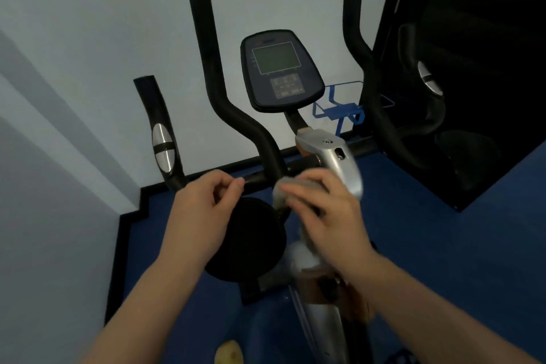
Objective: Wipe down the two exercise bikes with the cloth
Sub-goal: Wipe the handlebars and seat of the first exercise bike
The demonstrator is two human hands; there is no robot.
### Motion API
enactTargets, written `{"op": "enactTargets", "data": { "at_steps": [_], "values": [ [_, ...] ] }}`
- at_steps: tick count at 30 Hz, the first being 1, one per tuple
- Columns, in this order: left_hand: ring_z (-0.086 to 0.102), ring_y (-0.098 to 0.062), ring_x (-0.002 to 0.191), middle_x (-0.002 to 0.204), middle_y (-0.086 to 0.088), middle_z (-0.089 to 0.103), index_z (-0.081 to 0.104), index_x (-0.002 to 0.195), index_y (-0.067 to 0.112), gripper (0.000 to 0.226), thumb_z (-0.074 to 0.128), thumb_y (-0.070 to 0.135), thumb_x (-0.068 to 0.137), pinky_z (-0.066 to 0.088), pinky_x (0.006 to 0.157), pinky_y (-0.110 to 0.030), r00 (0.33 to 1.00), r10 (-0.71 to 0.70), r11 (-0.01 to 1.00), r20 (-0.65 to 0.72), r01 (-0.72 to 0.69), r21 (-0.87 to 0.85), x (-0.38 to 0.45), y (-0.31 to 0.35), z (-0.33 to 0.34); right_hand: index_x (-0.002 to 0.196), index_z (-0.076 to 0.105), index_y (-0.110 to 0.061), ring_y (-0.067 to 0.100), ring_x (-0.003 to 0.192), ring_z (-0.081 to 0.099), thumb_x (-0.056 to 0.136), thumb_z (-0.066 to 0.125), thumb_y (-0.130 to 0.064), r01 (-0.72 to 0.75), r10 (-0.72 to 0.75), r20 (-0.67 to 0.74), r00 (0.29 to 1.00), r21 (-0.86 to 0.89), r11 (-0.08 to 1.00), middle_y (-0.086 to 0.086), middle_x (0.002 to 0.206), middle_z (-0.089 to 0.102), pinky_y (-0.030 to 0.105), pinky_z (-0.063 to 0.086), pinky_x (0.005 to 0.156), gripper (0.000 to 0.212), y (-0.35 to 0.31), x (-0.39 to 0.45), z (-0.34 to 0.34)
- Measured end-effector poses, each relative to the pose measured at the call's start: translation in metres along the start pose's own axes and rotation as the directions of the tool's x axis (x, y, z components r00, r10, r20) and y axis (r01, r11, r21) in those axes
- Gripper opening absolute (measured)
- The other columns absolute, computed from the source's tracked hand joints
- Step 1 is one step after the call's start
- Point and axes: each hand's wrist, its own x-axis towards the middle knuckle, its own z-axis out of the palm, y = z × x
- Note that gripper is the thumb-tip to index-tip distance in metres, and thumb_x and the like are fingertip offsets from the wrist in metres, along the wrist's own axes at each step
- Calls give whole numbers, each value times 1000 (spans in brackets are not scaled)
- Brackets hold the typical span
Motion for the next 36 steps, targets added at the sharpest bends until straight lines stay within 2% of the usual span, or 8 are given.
{"op": "enactTargets", "data": {
  "at_steps": [4,9,14,20,25,28,31,36],
  "values": [
    [56,-6,64,70,12,61,64,70,28,24,59,40,91,39,51,-22,996,-54,997,-77,58,46,-4,-2,2,114,71,-18,4,106,54,90,66,-6,-147,154,-90,984,84,986,-5,111,53,19,47,89,28,-7,-21,21],
    [56,-5,64,63,6,60,64,70,29,23,59,38,92,36,51,-23,988,-79,995,-132,87,50,-9,-2,4,111,73,-12,17,101,57,90,65,-10,74,-74,-14,997,-1,997,5,108,56,28,51,87,23,6,-10,7],
    [55,-8,63,59,2,58,63,70,26,25,59,35,93,38,50,-24,982,-88,993,-169,99,57,-11,0,5,110,72,-24,6,100,57,89,67,-7,-159,173,-93,981,146,976,-7,108,54,15,46,86,28,-2,-22,20],
    [56,-5,66,60,4,58,63,71,26,23,60,33,93,39,51,-25,985,-53,992,-167,72,108,-10,2,5,90,77,-41,9,95,68,91,66,-19,-512,510,195,838,607,607,-3,102,72,22,54,83,24,-17,-4,-1],
    [57,-5,65,59,6,59,63,71,28,22,60,36,91,39,51,-26,986,-50,994,-161,65,87,-11,-1,5,88,76,-43,6,96,68,86,69,-23,-489,476,210,854,638,595,-5,100,72,17,50,81,22,-34,-41,9],
    [57,-2,64,60,9,59,62,71,30,21,60,37,91,37,51,-25,987,-45,994,-155,60,92,-10,-2,5,97,73,-37,2,97,65,86,69,-14,-435,440,133,888,552,711,-9,100,68,17,48,85,25,-30,-28,14],
    [57,-4,65,66,12,61,61,70,31,22,59,37,92,40,51,-25,988,-40,995,-146,52,83,-10,-2,4,109,73,-22,3,101,57,87,70,-11,-149,174,-72,982,270,951,-6,107,60,13,46,86,25,-29,16,10],
    [57,-6,62,68,13,61,61,70,33,22,59,38,91,42,49,-27,987,-52,997,-155,60,47,-14,-3,4,119,69,-17,11,101,58,89,67,-4,-84,82,-118,990,-9,996,-4,107,59,30,51,87,33,1,1,11]
  ]
}}
